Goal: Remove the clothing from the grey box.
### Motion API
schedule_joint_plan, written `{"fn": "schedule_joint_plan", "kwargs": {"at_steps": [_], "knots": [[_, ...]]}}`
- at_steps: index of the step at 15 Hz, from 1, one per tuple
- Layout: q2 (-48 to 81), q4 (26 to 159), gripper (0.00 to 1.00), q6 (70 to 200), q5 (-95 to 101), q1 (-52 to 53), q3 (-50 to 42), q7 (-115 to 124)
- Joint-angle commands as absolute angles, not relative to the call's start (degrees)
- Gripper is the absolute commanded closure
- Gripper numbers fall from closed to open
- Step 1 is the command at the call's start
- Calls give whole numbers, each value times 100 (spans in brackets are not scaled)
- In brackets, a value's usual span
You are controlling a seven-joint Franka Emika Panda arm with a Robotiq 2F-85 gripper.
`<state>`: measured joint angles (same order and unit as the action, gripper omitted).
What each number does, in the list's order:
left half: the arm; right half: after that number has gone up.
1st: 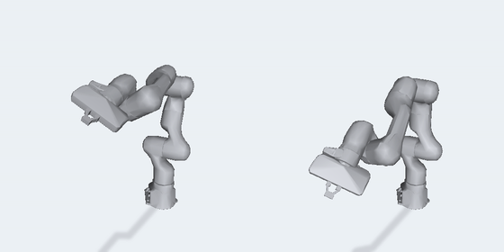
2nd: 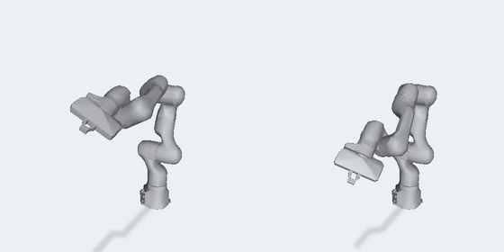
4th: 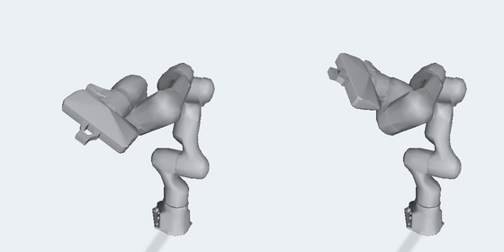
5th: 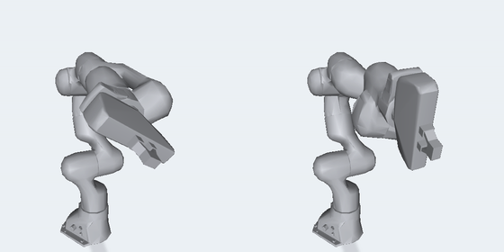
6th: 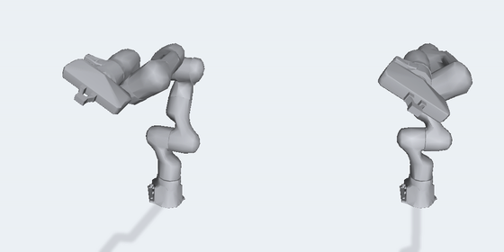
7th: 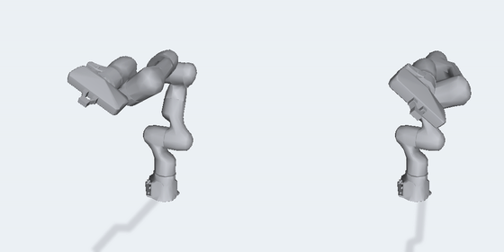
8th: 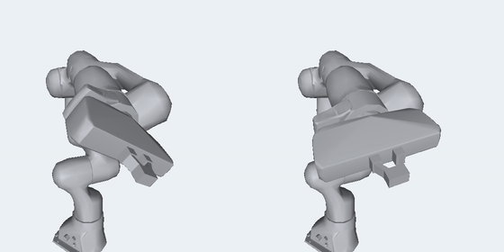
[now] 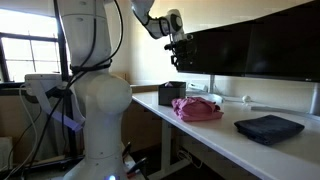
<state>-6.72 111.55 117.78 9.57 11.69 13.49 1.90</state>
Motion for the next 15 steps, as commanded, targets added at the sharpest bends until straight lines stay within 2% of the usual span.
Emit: {"fn": "schedule_joint_plan", "kwargs": {"at_steps": [1, 15], "knots": [[-370, 10941, 0, 11726, 868, 1317, 1480, 288], [507, 10837, 0, 11450, 511, 1611, 1581, 56]]}}
